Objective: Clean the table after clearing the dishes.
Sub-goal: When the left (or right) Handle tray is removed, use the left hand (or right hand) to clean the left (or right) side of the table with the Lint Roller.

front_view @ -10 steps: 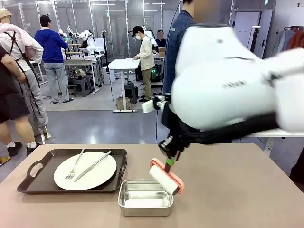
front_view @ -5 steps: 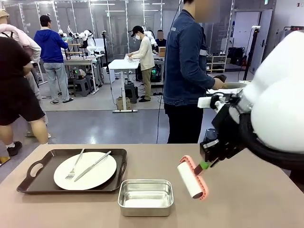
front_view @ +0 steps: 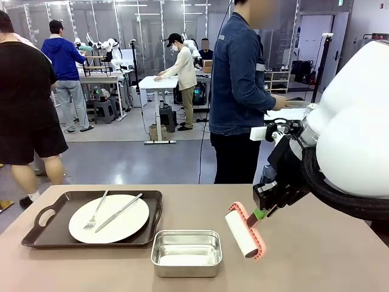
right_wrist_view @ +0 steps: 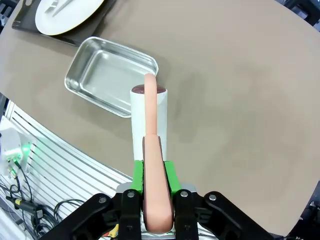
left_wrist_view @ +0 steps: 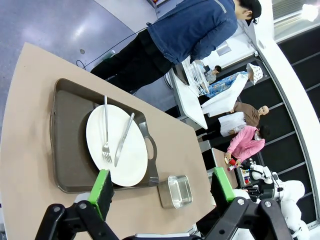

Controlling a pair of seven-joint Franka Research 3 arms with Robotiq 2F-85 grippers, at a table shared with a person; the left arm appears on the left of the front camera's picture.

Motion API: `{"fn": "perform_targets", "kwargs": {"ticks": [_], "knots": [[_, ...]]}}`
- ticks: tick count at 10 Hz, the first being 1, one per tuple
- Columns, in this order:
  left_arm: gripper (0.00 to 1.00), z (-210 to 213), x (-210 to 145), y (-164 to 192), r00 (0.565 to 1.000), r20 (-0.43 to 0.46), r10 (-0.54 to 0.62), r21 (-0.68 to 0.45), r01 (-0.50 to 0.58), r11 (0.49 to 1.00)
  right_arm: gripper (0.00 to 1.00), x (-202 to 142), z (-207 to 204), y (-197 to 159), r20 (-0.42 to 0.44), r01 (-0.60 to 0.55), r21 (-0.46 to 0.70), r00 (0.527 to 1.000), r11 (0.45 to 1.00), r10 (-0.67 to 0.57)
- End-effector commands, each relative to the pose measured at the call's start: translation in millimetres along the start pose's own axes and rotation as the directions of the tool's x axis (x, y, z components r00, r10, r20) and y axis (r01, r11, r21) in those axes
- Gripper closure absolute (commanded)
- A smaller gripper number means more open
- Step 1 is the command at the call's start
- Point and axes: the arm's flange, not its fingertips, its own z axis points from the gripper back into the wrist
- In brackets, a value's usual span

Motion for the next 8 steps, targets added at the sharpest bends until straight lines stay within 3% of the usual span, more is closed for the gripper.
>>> {"fn": "perform_targets", "kwargs": {"ticks": [1,4,8], "knots": [[0.00,2.4,1.9,-0.1,1.000,0.001,-0.012,-0.015,0.012,1.000,0.79,0.1,1.1,-0.7,0.003,0.002,-0.001,1.000,1.000,-0.002],[0.00,2.4,1.9,-0.1,1.000,0.001,-0.012,-0.015,0.012,1.000,0.79,24.8,-3.1,-62.9,0.065,0.119,0.123,0.990,0.985,-0.127],[0.00,2.4,1.9,-0.1,1.000,0.001,-0.012,-0.015,0.012,1.000,0.79,56.5,-56.2,-139.7,-0.029,0.228,0.400,0.971,0.887,-0.237]]}}
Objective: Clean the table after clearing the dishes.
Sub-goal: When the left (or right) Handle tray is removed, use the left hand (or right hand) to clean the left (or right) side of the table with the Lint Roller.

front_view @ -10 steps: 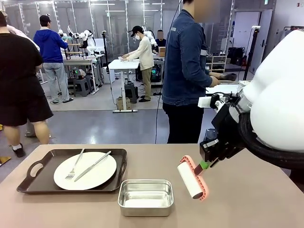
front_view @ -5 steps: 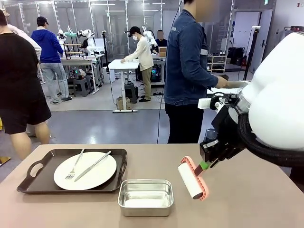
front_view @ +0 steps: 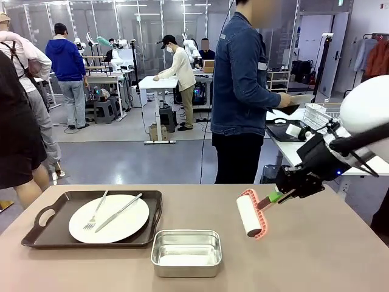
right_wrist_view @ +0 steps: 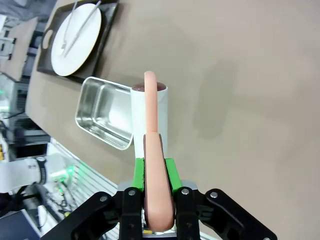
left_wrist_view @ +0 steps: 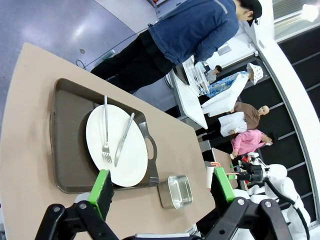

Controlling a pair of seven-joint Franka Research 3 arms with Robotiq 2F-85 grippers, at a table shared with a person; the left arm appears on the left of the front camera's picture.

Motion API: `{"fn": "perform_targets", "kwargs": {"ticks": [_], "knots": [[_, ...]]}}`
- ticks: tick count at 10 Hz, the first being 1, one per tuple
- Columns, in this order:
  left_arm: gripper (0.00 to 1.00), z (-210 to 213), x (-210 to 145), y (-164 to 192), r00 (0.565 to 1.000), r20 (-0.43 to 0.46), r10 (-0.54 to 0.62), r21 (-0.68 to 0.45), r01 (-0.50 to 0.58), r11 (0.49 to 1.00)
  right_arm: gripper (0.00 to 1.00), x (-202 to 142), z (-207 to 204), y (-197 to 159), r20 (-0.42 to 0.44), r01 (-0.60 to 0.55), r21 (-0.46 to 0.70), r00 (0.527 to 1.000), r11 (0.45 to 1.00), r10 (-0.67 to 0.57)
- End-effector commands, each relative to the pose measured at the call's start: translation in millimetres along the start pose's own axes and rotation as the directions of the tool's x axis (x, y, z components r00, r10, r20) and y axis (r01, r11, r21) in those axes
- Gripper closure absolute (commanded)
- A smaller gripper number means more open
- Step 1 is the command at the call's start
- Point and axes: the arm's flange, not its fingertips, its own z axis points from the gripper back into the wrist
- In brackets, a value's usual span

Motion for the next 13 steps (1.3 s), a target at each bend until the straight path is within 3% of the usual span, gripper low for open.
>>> {"fn": "perform_targets", "kwargs": {"ticks": [1,4,6,10,13], "knots": [[0.00,2.7,1.9,-0.2,1.000,0.002,-0.013,-0.015,0.013,1.000,0.79,19.6,-29.5,-17.7,-0.023,0.072,0.110,0.997,0.991,-0.070],[0.00,2.7,1.9,-0.2,1.000,0.002,-0.013,-0.015,0.013,1.000,0.79,37.4,-53.3,-45.0,0.026,0.151,0.082,0.988,0.985,-0.154],[0.00,2.7,1.9,-0.2,1.000,0.002,-0.013,-0.015,0.013,1.000,0.79,47.6,-73.8,-66.8,-0.059,0.194,0.114,0.980,0.974,-0.189],[0.00,2.7,1.9,-0.2,1.000,0.002,-0.013,-0.015,0.013,1.000,0.79,66.1,-96.9,-102.7,-0.138,0.223,0.130,0.969,0.966,-0.206],[0.00,2.7,1.9,-0.2,1.000,0.002,-0.013,-0.015,0.013,1.000,0.79,71.9,-99.7,-119.9,-0.152,0.273,0.150,0.956,0.950,-0.251]]}}
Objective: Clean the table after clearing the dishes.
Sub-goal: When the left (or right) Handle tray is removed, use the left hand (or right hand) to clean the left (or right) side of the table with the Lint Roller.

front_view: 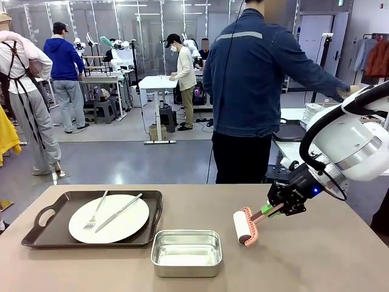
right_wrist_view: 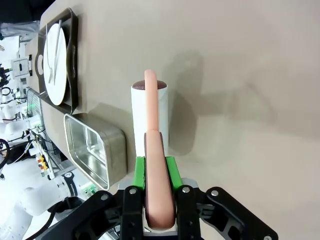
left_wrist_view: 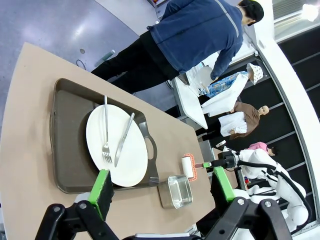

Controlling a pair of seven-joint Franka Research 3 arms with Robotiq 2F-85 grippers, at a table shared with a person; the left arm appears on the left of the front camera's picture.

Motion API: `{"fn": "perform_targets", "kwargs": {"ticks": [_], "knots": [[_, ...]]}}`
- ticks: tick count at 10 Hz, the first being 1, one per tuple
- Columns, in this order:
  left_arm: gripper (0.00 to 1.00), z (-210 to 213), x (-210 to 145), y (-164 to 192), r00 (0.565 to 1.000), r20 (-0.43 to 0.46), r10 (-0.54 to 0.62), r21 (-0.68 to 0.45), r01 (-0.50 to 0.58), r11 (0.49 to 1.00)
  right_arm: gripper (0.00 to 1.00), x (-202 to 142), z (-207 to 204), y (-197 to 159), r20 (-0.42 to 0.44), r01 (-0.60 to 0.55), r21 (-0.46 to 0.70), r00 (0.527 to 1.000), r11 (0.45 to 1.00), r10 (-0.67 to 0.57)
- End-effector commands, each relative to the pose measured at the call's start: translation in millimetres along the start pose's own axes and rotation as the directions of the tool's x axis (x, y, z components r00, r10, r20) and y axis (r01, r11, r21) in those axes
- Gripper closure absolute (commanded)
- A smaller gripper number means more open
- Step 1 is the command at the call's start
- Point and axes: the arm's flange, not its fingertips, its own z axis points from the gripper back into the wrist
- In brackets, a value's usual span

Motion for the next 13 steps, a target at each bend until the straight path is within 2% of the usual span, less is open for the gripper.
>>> {"fn": "perform_targets", "kwargs": {"ticks": [1,3,4,8,11,13], "knots": [[0.00,2.6,1.9,-0.3,1.000,0.002,-0.013,-0.015,0.013,1.000,0.79,10.0,1.7,3.1,0.024,-0.014,0.037,1.000,0.999,0.013],[0.00,2.6,1.9,-0.3,1.000,0.002,-0.013,-0.015,0.013,1.000,0.79,16.0,3.3,6.7,0.009,-0.046,0.031,0.999,0.998,0.046],[0.00,2.6,1.9,-0.3,1.000,0.002,-0.013,-0.015,0.013,1.000,0.79,15.8,0.9,3.8,-0.002,-0.035,-0.020,0.999,0.999,0.035],[0.00,2.6,1.9,-0.3,1.000,0.002,-0.013,-0.015,0.013,1.000,0.79,10.8,3.3,-33.1,-0.004,0.120,-0.096,0.993,0.988,-0.121],[0.00,2.6,1.9,-0.3,1.000,0.002,-0.013,-0.015,0.013,1.000,0.79,-11.3,38.2,-47.3,0.063,0.147,-0.272,0.989,0.951,-0.135],[0.00,2.6,1.9,-0.3,1.000,0.002,-0.013,-0.015,0.013,1.000,0.79,-23.5,62.7,-48.3,0.126,0.188,-0.390,0.981,0.901,-0.150]]}}
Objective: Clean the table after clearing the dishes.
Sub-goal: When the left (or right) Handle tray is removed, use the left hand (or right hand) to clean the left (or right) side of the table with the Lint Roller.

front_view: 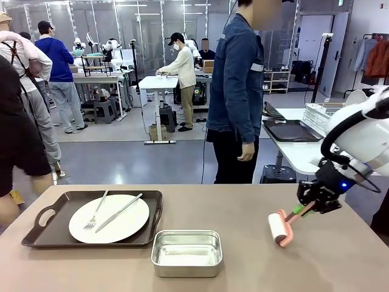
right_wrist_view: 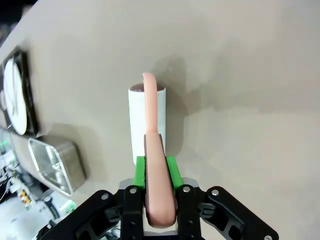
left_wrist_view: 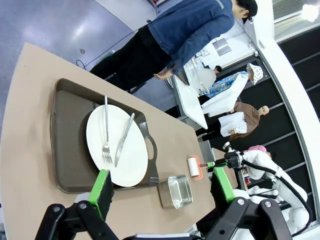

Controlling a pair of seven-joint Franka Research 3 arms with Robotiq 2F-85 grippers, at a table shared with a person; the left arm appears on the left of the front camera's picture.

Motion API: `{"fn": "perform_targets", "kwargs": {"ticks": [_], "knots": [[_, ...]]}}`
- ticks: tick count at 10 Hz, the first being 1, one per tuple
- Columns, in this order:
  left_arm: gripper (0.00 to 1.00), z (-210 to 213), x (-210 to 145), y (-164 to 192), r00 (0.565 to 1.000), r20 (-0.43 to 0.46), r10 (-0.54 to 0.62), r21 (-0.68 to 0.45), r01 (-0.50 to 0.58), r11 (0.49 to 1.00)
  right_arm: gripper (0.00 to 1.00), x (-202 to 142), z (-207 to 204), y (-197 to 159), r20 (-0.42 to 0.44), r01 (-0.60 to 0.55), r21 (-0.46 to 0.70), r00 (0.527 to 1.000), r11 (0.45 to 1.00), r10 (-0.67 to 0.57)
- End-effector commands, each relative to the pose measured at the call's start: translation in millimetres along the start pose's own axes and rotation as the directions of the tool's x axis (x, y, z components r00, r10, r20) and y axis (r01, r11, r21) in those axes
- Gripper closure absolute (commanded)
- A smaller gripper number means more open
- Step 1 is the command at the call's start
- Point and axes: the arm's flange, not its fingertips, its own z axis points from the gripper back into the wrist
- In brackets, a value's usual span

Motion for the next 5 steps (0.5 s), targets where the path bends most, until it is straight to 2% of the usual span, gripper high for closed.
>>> {"fn": "perform_targets", "kwargs": {"ticks": [1,3,5], "knots": [[0.00,2.5,1.9,-0.4,1.000,0.002,-0.013,-0.015,0.013,1.000,0.79,-21.5,2.7,-13.7,0.037,0.070,-0.223,0.997,0.972,-0.063],[0.00,2.5,1.9,-0.4,1.000,0.002,-0.013,-0.015,0.013,1.000,0.79,-30.8,16.4,-11.5,0.050,0.083,-0.370,0.996,0.925,-0.069],[0.00,2.5,1.9,-0.4,1.000,0.002,-0.013,-0.015,0.013,1.000,0.79,-29.3,30.3,-15.4,0.048,0.100,-0.427,0.995,0.899,-0.088]]}}
